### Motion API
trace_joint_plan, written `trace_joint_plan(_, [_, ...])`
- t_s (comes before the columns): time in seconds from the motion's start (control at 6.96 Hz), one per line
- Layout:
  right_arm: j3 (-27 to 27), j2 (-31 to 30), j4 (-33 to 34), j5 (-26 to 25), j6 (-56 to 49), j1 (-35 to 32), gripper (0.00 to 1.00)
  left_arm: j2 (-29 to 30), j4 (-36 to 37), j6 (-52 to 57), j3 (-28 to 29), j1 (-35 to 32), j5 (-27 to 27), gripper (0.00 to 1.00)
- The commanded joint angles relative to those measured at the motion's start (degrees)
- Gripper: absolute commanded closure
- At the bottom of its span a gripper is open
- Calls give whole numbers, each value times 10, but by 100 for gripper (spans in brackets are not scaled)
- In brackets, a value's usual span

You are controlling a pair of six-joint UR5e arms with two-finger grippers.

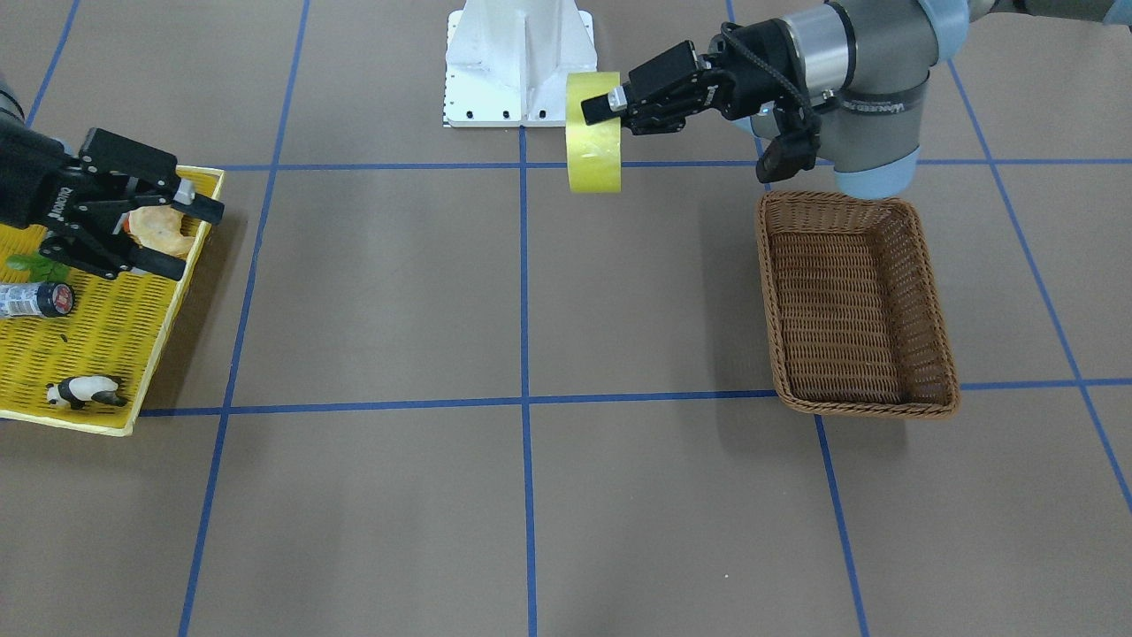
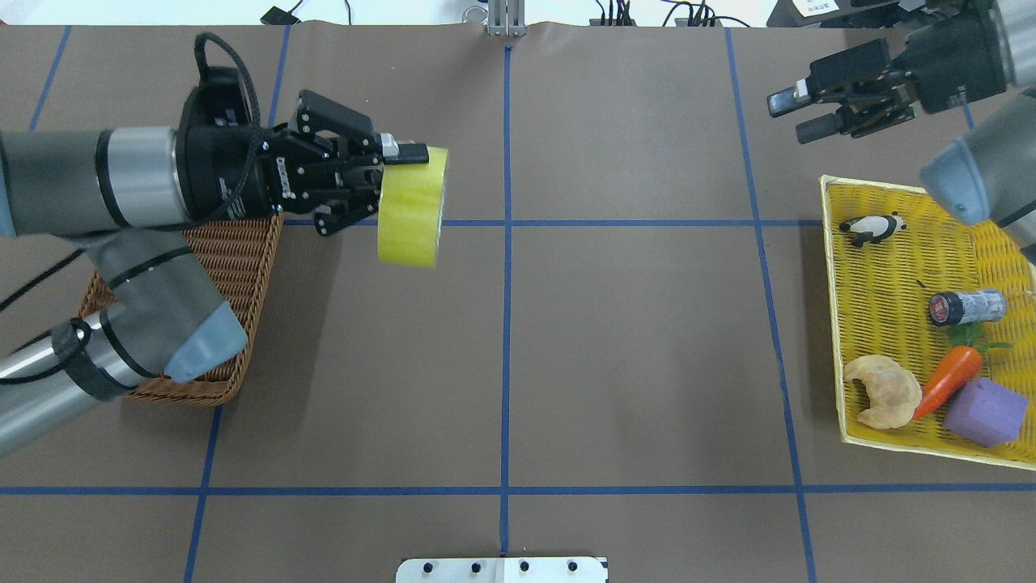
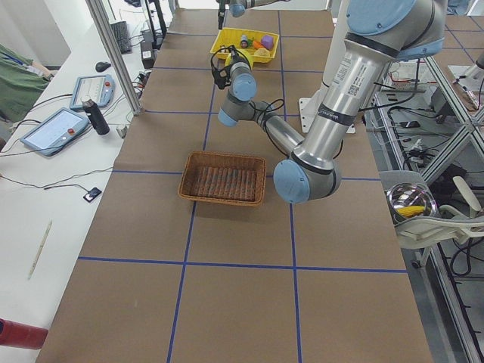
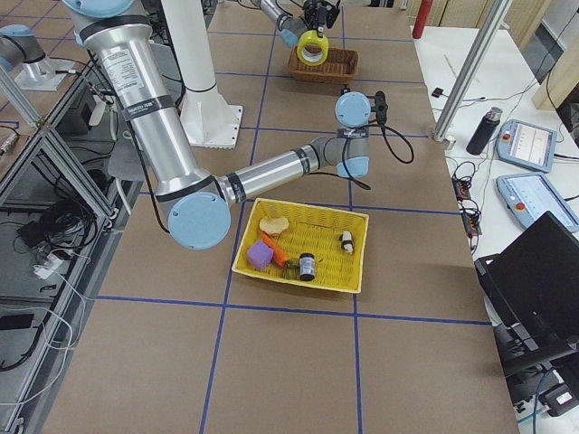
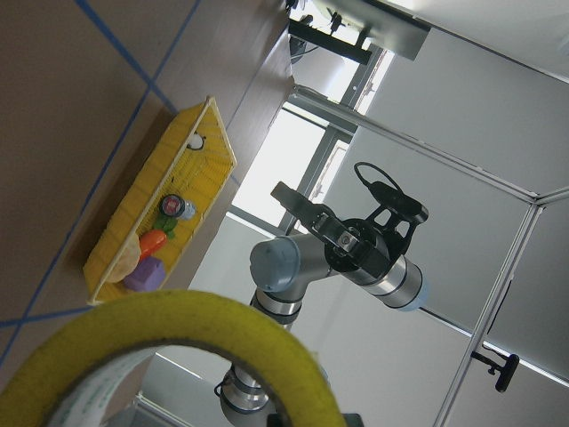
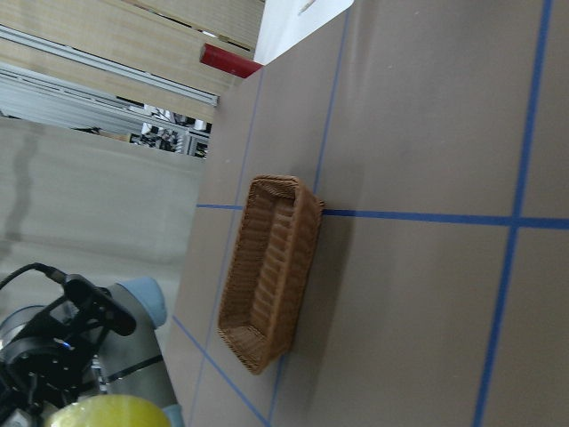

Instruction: Move tape to another basket

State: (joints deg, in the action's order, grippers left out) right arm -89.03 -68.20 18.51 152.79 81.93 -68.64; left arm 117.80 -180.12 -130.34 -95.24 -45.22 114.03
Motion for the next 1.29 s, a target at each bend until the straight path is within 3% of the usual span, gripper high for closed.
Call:
trace_joint_plan(0.0, [1,-14,27,-10,-64,-54,0,-1,190,184,-19,-85,1,100])
trace_joint_plan(0.29, [0,-57,67,-70,-202,-81,0,-35,400,419,-98,-142,-8,100])
trace_joint_plan(0.58, [-5,-88,82,-166,-227,-96,0,-87,430,510,-129,-166,-75,100])
trace_joint_plan(0.72, [-5,-107,104,-211,-290,-102,0,-122,430,552,-139,-166,-86,100])
trace_joint_plan(1.01, [-19,-137,205,-231,-507,-135,0,-160,443,576,-151,-173,-101,100])
trace_joint_plan(1.15, [-53,-147,297,-219,-566,-141,0,-184,484,643,-163,-174,-102,100])
